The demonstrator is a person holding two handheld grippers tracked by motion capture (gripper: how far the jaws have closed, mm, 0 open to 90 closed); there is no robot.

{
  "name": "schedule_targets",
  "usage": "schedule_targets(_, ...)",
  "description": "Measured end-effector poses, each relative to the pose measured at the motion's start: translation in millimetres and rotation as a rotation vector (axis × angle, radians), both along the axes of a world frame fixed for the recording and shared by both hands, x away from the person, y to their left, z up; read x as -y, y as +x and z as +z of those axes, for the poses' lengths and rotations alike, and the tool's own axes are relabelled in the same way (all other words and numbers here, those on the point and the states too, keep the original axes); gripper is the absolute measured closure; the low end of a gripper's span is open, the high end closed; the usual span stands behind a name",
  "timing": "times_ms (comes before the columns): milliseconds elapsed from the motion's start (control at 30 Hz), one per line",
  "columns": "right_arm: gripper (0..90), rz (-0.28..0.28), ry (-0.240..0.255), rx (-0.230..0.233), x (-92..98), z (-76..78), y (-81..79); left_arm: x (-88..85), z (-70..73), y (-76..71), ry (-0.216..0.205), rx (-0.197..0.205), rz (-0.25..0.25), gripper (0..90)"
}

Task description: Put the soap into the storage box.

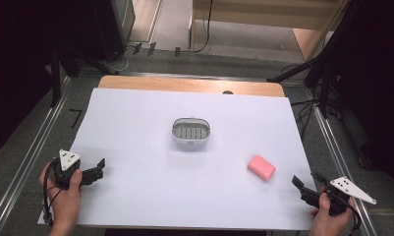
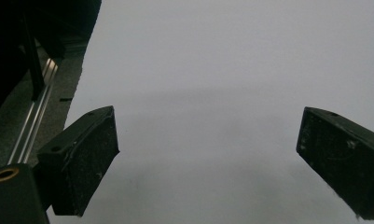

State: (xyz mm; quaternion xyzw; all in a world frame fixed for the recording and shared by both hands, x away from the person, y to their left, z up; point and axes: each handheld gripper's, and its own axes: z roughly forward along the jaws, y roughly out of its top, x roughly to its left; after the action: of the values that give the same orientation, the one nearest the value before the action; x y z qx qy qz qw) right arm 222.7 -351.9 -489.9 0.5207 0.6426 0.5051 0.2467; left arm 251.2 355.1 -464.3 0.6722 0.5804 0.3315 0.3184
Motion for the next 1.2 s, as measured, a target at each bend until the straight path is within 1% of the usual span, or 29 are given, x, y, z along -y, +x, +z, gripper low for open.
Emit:
schedule_targets(33, 17.6, 0.0, 0.0, 0.0, 0.0, 0.0, 0.0, -0.2, -0.1, 0.0, -0.001, 0.002, -0.001, 6.0)
schedule_targets(67, 19.5, 0.02, 0.007, -0.004, 0.3, -0.1, 0.5, -0.5, 0.0, -0.1, -0.003, 0.001, -0.001, 6.0)
schedule_targets(133, 19.7, 0.027, 0.001, -0.005, 0.0, -0.2, 0.7, -0.5, 0.1, -0.1, -0.004, 0.002, 0.0, 6.0)
schedule_targets(167, 19.7, 0.025, -0.01, -0.008, -1.4, 0.1, 0.7, -0.4, 0.0, -0.1, -0.002, 0.003, 0.0, 6.0)
schedule_targets(200, 21.2, 0.031, -0.038, -0.006, -4.3, 0.6, 0.4, -0.3, 0.0, -0.2, -0.001, 0.003, 0.001, 6.0)
schedule_targets(333, 24.4, 0.045, -0.062, 0.01, -6.5, 1.3, -0.7, 0.1, 0.0, -0.4, 0.004, 0.005, 0.003, 6.0)
schedule_targets(367, 26.0, 0.079, -0.053, 0.014, -6.4, 1.5, -1.2, 0.1, 0.0, -0.4, 0.003, 0.005, 0.002, 5.9)
schedule_targets(400, 25.6, 0.098, -0.054, 0.018, -6.0, 1.6, -1.2, -0.1, 0.0, -0.4, 0.002, 0.005, 0.002, 5.9)
schedule_targets(433, 25.6, 0.098, -0.054, 0.018, -6.0, 1.6, -1.2, -0.1, 0.0, -0.4, 0.002, 0.005, 0.002, 5.9)
schedule_targets(467, 25.6, 0.07, -0.066, 0.009, -7.0, 1.5, -0.9, -0.1, 0.0, -0.4, 0.002, 0.005, 0.001, 6.0)
schedule_targets(500, 26.2, 0.058, -0.067, -0.003, -7.4, 1.6, -0.2, -0.1, 0.0, -0.4, 0.002, 0.005, 0.001, 6.0)
schedule_targets(567, 24.6, 0.027, -0.087, -0.033, -9.4, 1.4, 2.5, 0.1, 0.1, -0.5, 0.004, 0.004, 0.001, 5.9)
schedule_targets(600, 24.6, 0.027, -0.087, -0.033, -9.4, 1.4, 2.5, 0.4, 0.1, -0.4, 0.006, 0.003, 0.004, 5.9)
schedule_targets(633, 23.7, 0.006, -0.107, -0.043, -10.8, 1.7, 3.4, 0.5, 0.1, -0.3, 0.009, 0.001, 0.004, 6.0)
schedule_targets(700, 23.4, -0.008, -0.13, -0.055, -13.6, 2.6, 3.7, 1.2, 0.0, -0.3, 0.014, 0.003, 0.006, 6.0)
schedule_targets(800, 18.3, 0.017, -0.109, -0.074, -12.3, 4.0, 3.6, 1.5, -0.1, 0.2, 0.016, -0.003, 0.008, 6.0)
schedule_targets(833, 18.2, 0.016, -0.114, -0.084, -12.3, 4.4, 3.9, 1.4, -0.4, 0.6, 0.015, -0.001, 0.011, 5.9)
schedule_targets(867, 15.8, 0.025, -0.128, -0.097, -13.5, 5.9, 5.5, 1.1, -0.4, 0.8, 0.014, -0.002, 0.009, 5.9)
schedule_targets(933, 16.4, 0.036, -0.151, -0.118, -16.3, 9.2, 7.9, 1.1, -0.4, 0.8, 0.015, -0.003, 0.008, 6.0)
schedule_targets(967, 16.4, 0.036, -0.151, -0.118, -16.3, 9.2, 7.9, 1.1, -0.4, 0.8, 0.015, -0.003, 0.008, 6.0)
schedule_targets(1000, 17.6, 0.067, -0.163, -0.136, -19.8, 14.4, 10.9, 1.2, -0.4, 0.8, 0.015, -0.003, 0.009, 5.9)
schedule_targets(1033, 18.8, 0.083, -0.179, -0.147, -22.1, 17.3, 12.5, 1.4, -0.4, 0.7, 0.016, -0.002, 0.01, 6.0)
schedule_targets(1067, 18.8, 0.083, -0.179, -0.147, -22.1, 17.3, 12.5, 1.5, -0.4, 0.7, 0.015, -0.003, 0.009, 6.0)
schedule_targets(1100, 20.0, 0.096, -0.2, -0.166, -24.8, 20.0, 14.8, 1.5, -0.4, 0.7, 0.016, -0.003, 0.008, 5.9)
schedule_targets(1133, 20.2, 0.113, -0.213, -0.195, -27.8, 22.6, 17.5, 1.5, -0.4, 0.6, 0.016, -0.002, 0.008, 5.9)
schedule_targets(1167, 20.8, 0.137, -0.231, -0.215, -30.5, 24.7, 20.3, 1.5, -0.4, 0.5, 0.015, -0.002, 0.007, 5.9)
schedule_targets(1200, 21.8, 0.17, -0.274, -0.257, -36.9, 29.1, 25.4, 1.6, -0.2, 0.1, 0.018, -0.003, 0.006, 6.0)
